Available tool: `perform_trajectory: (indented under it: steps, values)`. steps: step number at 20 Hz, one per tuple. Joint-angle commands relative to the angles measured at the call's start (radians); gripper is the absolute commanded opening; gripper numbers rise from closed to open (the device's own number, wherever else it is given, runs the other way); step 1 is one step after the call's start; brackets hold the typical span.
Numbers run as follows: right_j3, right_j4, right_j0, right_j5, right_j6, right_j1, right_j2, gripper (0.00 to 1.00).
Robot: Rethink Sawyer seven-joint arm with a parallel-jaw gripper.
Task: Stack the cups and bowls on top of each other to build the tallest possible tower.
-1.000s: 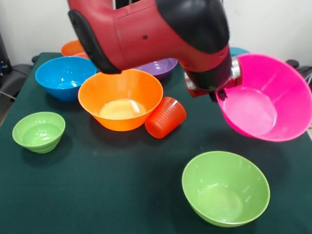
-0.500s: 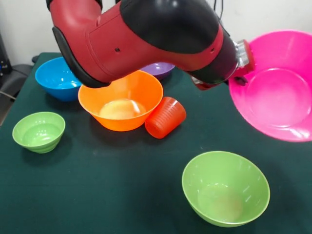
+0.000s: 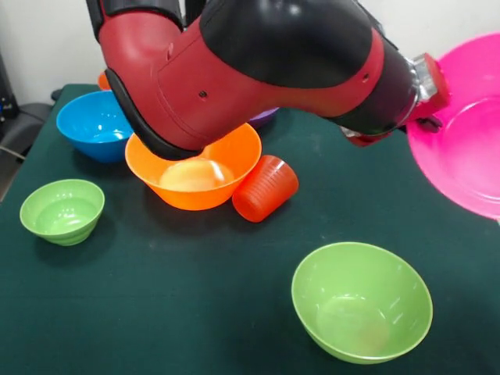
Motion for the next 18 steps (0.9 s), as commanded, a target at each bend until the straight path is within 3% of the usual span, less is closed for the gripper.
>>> perform_trajectory:
  steps: [1,5,9,15,18]
  values:
    - [-0.195,-0.055,0.017,0.078,-0.353,0.042,0.059,0.00]
    - [-0.358,-0.131,0.049,0.111,-0.465,0.075,0.079,0.00]
    - [-0.499,-0.228,0.073,0.173,-0.650,0.097,0.123,0.00]
    - [-0.666,-0.357,0.100,0.271,-0.843,0.111,0.191,0.00]
    - [-0.727,-0.420,0.107,0.326,-0.892,0.118,0.223,0.00]
